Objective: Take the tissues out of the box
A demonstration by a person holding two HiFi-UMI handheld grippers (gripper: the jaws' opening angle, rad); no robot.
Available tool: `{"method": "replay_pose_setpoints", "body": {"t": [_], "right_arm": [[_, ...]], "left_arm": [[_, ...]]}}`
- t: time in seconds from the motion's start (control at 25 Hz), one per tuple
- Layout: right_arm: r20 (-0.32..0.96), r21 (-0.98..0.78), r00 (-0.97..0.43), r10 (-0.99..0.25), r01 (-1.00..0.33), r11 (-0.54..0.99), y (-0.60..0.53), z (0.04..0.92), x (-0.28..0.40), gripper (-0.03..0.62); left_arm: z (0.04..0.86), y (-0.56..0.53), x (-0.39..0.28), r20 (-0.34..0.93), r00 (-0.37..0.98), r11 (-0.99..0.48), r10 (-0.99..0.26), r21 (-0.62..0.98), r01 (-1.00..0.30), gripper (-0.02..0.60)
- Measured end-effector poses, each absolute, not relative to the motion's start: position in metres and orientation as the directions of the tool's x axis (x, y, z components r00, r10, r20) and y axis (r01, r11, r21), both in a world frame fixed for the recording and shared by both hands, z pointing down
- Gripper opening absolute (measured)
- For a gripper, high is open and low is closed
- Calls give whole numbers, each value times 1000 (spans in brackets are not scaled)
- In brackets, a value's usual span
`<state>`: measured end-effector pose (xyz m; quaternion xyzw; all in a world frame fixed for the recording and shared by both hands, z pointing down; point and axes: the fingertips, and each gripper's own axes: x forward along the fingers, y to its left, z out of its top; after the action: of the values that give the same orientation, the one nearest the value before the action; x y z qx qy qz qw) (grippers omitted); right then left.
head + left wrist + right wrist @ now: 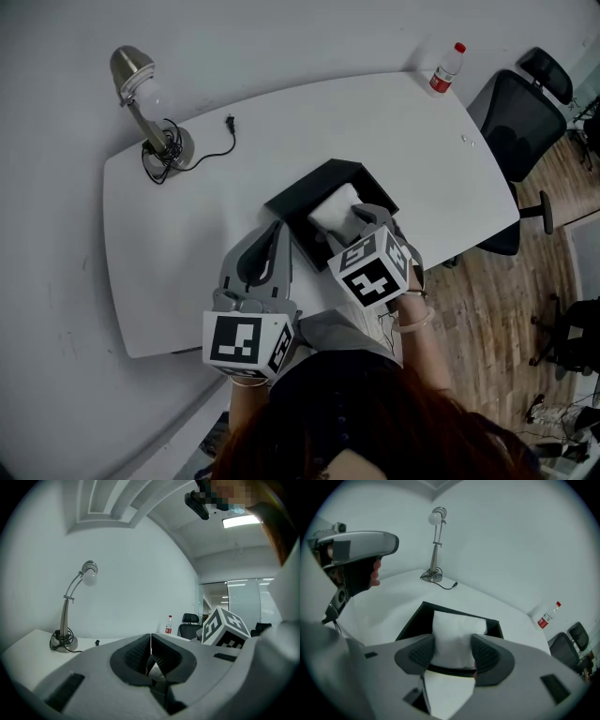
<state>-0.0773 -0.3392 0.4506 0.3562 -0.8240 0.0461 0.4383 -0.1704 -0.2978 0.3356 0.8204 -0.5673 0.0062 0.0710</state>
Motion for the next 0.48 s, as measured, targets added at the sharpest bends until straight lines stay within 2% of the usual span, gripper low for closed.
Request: {"method": "replay_pose_setpoints", "body": {"t": [0.48], "right_arm": [[587, 297, -435, -683, -669, 681, -322, 407, -72, 258]], "left_arm": [[321, -260, -167, 58, 342, -337, -938, 77, -938, 26]]}}
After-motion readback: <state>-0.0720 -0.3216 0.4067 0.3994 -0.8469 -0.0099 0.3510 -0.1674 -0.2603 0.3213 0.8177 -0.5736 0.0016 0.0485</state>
